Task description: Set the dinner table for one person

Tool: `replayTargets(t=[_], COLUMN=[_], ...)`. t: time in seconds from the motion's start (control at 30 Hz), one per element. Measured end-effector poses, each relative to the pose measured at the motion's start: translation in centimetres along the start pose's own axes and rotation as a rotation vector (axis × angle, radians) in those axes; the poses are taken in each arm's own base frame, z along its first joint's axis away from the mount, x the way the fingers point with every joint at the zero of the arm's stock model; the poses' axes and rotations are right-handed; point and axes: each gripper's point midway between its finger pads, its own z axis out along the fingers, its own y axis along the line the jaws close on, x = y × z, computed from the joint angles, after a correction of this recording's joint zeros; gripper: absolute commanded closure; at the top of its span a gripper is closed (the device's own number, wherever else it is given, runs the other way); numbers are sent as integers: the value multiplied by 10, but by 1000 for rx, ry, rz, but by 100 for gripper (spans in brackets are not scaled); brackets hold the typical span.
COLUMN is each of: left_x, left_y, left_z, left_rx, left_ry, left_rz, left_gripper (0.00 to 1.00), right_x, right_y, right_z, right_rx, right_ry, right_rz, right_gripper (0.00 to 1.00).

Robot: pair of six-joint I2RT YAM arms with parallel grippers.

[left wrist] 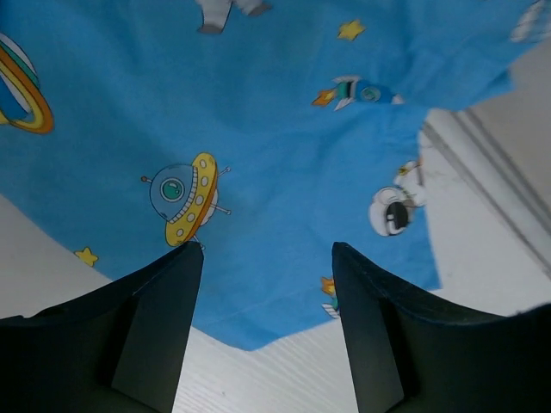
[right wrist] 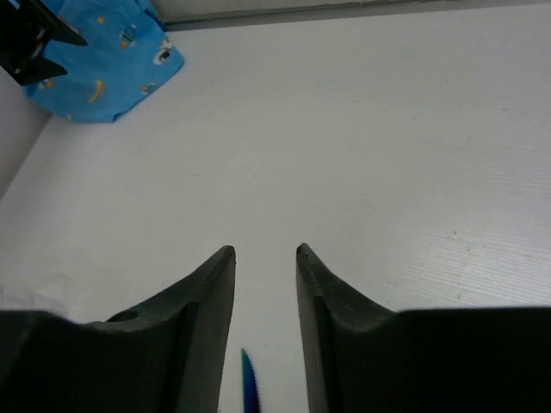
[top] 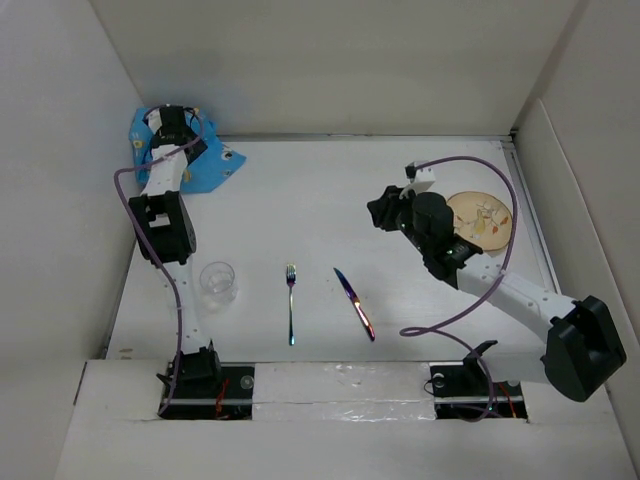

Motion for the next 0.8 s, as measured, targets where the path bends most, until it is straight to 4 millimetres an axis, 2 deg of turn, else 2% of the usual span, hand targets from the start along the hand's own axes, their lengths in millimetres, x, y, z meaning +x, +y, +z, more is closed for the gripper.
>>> replayTargets(t=[0.1, 0.2, 0.33, 0.5, 0.6, 0.7, 0.77, 0.8], left_x=[29, 47, 56, 69, 73, 79, 79, 80], left_y=[13, 21, 26, 51, 64, 74, 74, 73], left_z=[19, 24, 25, 27, 16, 9, 9, 10], left_rx=[-63, -114, -155, -236, -269, -293, -290, -286], left_ry=[56, 82, 79, 82, 85, 94, 93, 97], left_rz=[28, 61, 94, 126, 139, 151, 149, 147], left_gripper=[40, 39, 39, 37, 31, 31, 35, 51], right_x=[12, 20, 24, 27, 27, 28, 28, 29], right_y=[-2, -3, -3, -2, 0, 1, 3, 4], right_z=[5, 9, 11, 12, 12, 12, 11, 11], right_rx=[5, 3, -5, -10, -17, -25, -33, -38], right_ry=[31, 55, 68, 77, 80, 83, 86, 88], right_rz=[-9, -14, -15, -15, -15, -14, -14, -13], right_gripper=[50, 48, 48, 48, 48, 48, 48, 48])
